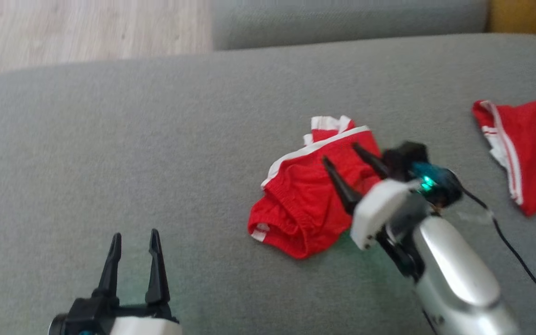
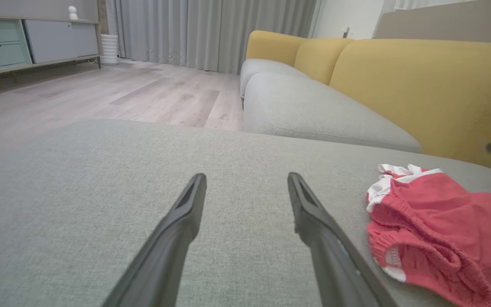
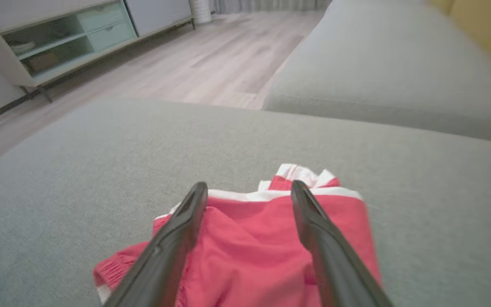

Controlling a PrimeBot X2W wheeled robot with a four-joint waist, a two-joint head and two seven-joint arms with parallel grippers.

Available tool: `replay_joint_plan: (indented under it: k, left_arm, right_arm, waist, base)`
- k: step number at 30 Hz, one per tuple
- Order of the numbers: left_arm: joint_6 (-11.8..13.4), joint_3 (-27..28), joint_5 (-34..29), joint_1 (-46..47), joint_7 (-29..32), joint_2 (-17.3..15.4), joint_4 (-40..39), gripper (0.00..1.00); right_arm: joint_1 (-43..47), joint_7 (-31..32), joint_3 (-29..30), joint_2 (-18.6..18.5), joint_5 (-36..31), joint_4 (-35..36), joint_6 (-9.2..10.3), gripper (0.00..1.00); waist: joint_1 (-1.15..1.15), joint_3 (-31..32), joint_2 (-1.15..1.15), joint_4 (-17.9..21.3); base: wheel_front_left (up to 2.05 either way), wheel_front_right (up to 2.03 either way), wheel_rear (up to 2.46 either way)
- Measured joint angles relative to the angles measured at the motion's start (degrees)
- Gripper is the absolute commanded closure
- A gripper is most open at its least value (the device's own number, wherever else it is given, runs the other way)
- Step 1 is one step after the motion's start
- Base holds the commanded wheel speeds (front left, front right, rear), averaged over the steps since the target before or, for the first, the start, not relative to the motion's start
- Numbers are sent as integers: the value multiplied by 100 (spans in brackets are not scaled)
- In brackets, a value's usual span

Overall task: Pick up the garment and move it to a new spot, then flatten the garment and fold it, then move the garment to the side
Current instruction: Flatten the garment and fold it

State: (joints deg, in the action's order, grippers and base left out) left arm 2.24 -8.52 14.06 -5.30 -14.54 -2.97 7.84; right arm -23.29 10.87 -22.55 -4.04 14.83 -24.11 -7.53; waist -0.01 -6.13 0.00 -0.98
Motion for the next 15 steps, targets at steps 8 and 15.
replay_joint_plan:
  k: [8,15]
  left_arm:
    - [-31,58,-86,-166,0,0,8,0]
    - [-60,198,-104,-226,0,0,127,0]
  right_arm:
    - [1330,-1042,970,-443,-263,723,0,0]
    - [2036,-1852,1593,-677,-324,413,-1,0]
  waist:
    - [-1,373,0,226]
    - [0,410,0,116]
  base:
    - [0,0,0]
    - [0,0,0]
